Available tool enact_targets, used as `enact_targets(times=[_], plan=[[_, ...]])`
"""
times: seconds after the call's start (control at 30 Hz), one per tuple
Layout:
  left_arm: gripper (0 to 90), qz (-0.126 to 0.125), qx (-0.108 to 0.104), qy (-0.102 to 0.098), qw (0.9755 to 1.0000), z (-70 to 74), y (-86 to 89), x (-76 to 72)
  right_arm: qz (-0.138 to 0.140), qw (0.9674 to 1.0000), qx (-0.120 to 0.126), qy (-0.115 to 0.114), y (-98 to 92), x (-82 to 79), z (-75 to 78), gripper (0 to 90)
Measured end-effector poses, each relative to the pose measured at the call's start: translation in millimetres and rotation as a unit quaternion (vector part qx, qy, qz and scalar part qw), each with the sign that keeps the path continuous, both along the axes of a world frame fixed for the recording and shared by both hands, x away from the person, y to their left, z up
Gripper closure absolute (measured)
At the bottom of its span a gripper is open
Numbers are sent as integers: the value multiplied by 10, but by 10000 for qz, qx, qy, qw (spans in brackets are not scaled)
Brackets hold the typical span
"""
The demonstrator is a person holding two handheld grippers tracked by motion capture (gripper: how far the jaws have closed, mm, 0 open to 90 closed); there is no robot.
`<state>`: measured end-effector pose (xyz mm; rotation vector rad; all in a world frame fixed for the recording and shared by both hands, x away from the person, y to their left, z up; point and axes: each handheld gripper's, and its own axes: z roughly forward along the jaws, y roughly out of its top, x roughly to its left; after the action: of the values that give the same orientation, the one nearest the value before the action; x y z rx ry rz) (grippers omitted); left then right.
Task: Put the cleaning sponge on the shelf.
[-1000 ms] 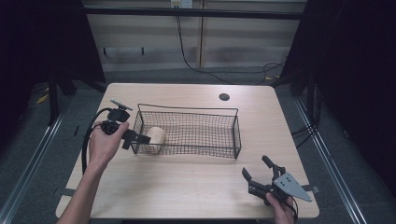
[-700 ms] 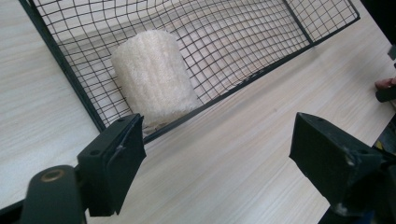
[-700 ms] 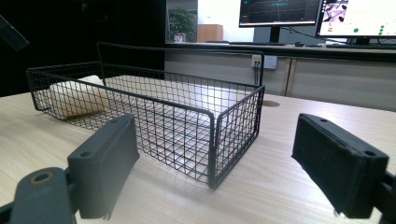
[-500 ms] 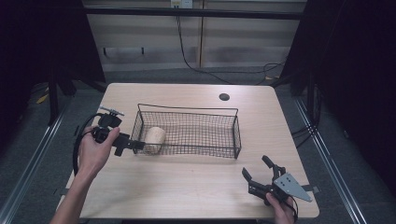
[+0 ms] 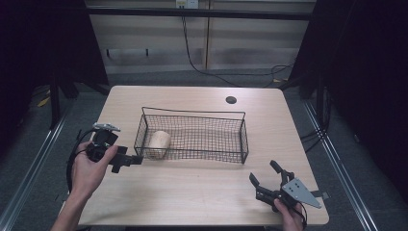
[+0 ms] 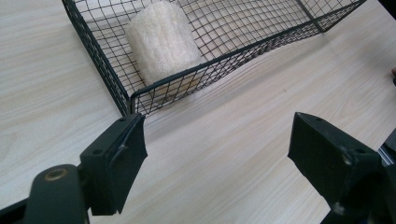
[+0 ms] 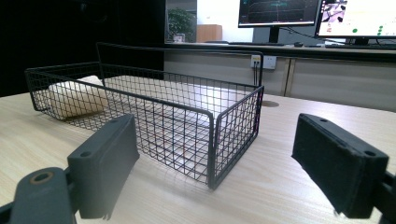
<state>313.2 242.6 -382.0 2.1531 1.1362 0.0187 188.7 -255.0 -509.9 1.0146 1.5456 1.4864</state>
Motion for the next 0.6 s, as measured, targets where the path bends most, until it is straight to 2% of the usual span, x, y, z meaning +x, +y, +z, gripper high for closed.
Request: enact_targets(times=[0.1,0.13,0.2,0.3,0.37,0.43,0.53,0.6], plan=[[187,29,121,-40,9999,-50,41,-58,11,10000,16,-15,0,1,-1,135],[188,-8,185,7,9998,-73,63,-69,10,10000,6,-15,-1,1,-1,136],[193,101,271,-35,9996,-116,109,-110,7,10000,1,-14,0,1,-1,136],[195,281,267,-79,9992,-154,175,-154,-5,10000,7,-3,1,0,0,136],[195,331,272,-138,9990,-188,215,-195,-7,10000,-1,-1,0,0,0,136],[195,396,179,-90,9990,-237,242,-244,5,10000,17,-7,1,1,0,136],[195,380,166,-102,9991,-308,276,-313,0,10000,4,-7,1,1,-1,136],[195,476,101,-146,9987,-340,286,-360,-15,10000,-6,0,2,-1,0,136]])
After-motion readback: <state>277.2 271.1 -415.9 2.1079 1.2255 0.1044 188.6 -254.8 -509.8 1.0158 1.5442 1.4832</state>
